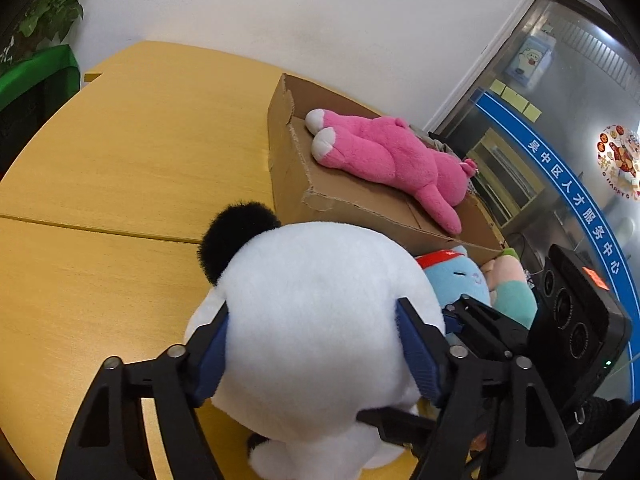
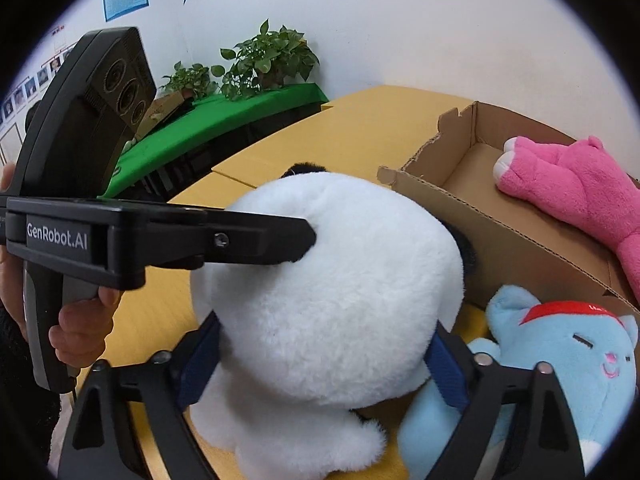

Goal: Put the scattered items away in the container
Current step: 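Close both grippers on the white panda's body, then lift the white panda with both grippers and carry it over the box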

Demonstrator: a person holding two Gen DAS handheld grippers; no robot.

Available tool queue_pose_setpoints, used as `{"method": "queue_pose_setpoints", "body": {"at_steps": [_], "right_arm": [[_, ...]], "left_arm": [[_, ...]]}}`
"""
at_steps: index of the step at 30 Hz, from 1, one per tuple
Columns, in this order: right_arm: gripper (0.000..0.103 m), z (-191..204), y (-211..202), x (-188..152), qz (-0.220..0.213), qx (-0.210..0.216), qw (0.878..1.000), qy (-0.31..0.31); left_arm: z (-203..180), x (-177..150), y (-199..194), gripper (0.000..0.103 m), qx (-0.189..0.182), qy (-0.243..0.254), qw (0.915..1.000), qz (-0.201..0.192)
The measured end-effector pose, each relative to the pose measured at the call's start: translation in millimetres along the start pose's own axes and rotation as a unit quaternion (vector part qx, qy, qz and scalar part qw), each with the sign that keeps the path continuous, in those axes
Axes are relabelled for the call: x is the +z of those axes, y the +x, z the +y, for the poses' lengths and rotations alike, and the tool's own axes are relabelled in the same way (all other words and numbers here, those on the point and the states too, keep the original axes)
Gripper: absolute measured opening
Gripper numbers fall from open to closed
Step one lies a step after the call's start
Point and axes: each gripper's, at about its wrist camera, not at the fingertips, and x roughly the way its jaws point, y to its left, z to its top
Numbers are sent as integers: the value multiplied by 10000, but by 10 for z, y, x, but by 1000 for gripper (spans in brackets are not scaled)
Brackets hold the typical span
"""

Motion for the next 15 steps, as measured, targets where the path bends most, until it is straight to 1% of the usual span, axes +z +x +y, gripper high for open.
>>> {"method": "queue_pose_setpoints", "body": {"at_steps": [2,4,7,9,11,13,15], "right_arm": [[77,0,-87,-21,-90,13,9999,80],[75,5,-219,-30,-224,34,9996,165],[75,-33,-500,64,-611,14,9978,268],[75,-107,-787,217,-983,-82,9947,288],[75,-227,-1044,406,-1336,-230,9904,268],[75,-387,-1214,599,-1603,-461,9858,191],[75,-568,-1282,773,-1711,-647,9829,193]], "left_arm": [[-119,20,-77,73,39,154,9998,-78],[-303,71,-191,73,71,415,9988,-231],[-596,272,-384,73,-29,699,9962,-517],[-821,499,-490,73,-149,949,9924,-768],[-1011,766,-518,73,-275,1167,9883,-939],[-1165,1082,-437,73,-374,1349,9852,-988],[-1266,1400,-275,73,-454,1447,9836,-975]]}}
